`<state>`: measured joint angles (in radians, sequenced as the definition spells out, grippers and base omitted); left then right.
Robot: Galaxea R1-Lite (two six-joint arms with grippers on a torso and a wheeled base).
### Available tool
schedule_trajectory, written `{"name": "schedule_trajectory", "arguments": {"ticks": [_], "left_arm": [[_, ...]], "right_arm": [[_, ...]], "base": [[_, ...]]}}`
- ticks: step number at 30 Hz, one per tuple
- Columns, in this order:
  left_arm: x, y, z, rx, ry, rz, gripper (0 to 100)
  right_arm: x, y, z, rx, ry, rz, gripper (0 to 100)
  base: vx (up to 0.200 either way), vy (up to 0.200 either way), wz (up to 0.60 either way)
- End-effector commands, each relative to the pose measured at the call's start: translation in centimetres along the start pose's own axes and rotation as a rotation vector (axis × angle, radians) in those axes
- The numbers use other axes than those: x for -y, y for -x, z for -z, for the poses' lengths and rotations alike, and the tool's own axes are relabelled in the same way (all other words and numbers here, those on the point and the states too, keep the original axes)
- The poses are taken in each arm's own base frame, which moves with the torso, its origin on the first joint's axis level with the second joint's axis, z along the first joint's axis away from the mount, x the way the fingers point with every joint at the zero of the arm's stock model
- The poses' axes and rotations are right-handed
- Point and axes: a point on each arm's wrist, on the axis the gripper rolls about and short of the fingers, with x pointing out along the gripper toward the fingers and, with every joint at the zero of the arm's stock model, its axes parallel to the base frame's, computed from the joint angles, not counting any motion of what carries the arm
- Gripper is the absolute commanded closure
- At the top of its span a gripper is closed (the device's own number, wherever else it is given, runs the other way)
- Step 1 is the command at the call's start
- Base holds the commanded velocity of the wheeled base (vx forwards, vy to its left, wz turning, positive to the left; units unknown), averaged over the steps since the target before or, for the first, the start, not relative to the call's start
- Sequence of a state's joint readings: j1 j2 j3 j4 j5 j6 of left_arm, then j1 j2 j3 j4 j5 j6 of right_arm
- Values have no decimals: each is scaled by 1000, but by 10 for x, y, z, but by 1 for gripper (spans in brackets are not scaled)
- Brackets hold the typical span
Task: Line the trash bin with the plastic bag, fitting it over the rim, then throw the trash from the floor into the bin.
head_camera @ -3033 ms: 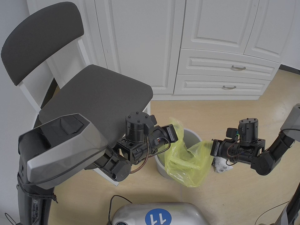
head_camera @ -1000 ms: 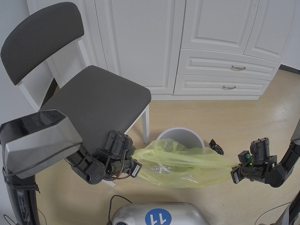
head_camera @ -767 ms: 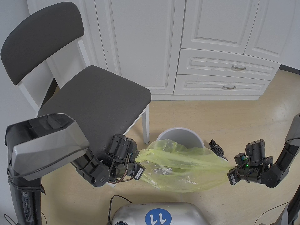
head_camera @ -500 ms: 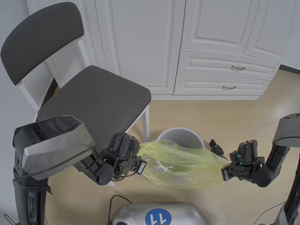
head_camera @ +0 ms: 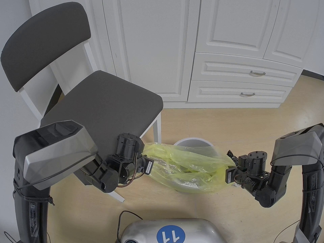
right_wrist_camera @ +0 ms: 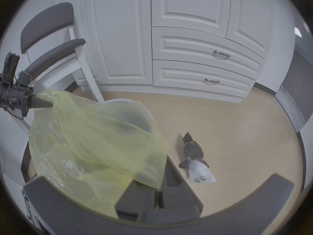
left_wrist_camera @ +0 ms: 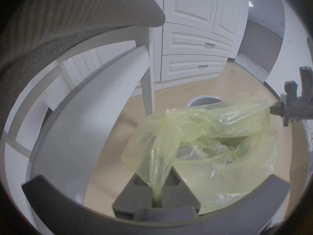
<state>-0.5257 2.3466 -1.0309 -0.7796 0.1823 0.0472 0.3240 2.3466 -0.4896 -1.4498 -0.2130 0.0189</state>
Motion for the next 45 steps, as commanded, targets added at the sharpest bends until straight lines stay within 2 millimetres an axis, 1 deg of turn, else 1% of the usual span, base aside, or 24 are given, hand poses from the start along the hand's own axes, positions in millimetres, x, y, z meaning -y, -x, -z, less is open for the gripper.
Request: {"name": "schedule_trajectory", "arguments": {"ticks": [1, 3, 4, 8, 9, 10, 11, 13, 22, 29, 30, 32, 34, 35, 36, 37, 39, 40, 41, 43, 45], "left_arm": [[-5, 10, -11, 33, 7, -8, 100], [-5, 11, -11, 33, 7, -8, 100], [-4, 15, -11, 38, 4, 0, 100], [1, 11, -5, 23, -3, 10, 100], [5, 3, 3, 0, -10, 17, 100], [6, 3, 4, -3, -12, 18, 100], [8, -5, 12, -21, -14, 20, 100], [12, -10, 16, -29, -13, 27, 100], [22, -9, 20, -38, -22, 59, 100], [23, -11, 20, -33, -15, 61, 100], [23, -11, 18, -25, -10, 60, 100], [22, -11, 16, -4, 0, 57, 100], [22, -11, 14, 16, 4, 55, 100], [22, -11, 14, 16, 4, 55, 100], [21, -10, 12, 26, 7, 54, 100], [21, -9, 12, 29, 8, 53, 100], [20, -8, 11, 32, 11, 52, 100], [20, -8, 11, 32, 11, 52, 100], [20, -8, 9, 45, 12, 53, 100], [20, -8, 7, 74, 18, 52, 100], [21, -8, 7, 85, 19, 53, 100]], "right_arm": [[-5, -9, 10, -2, -19, -9, 100], [-5, -9, 10, 0, -20, -9, 100], [-5, -10, 9, 13, -23, -10, 100], [-5, -11, 13, -9, -18, -6, 100], [-5, -14, 18, -17, -16, -4, 100], [-5, -14, 18, -17, -16, -4, 100], [-4, -17, 21, -22, -17, 3, 100], [-1, -18, 22, -31, -17, 10, 100], [11, -16, 21, -39, -12, 39, 100], [15, -16, 24, -51, -7, 52, 100], [15, -15, 24, -56, -6, 52, 0], [16, -11, 25, -73, 4, 45, 0], [19, -5, 21, -65, 16, 41, 0], [19, -5, 21, -65, 16, 41, 0], [25, 6, 16, -66, 28, 25, 0], [28, 10, 14, -66, 33, 18, 0], [40, 26, 11, -75, 73, -31, 0], [40, 26, 11, -75, 73, -31, 0], [53, 37, 8, -76, 107, -61, 0], [64, 45, 5, -60, 132, -82, 0], [68, 48, 5, -52, 136, -90, 0]], "base": [[0, 0, 0], [0, 0, 0], [0, 0, 0], [0, 0, 0], [0, 0, 0], [0, 0, 0], [0, 0, 0], [0, 0, 0], [0, 0, 0], [0, 0, 0], [0, 0, 0], [0, 0, 0], [0, 0, 0], [0, 0, 0], [0, 0, 0], [0, 0, 0], [0, 0, 0], [0, 0, 0], [0, 0, 0], [0, 0, 0], [0, 0, 0]]}}
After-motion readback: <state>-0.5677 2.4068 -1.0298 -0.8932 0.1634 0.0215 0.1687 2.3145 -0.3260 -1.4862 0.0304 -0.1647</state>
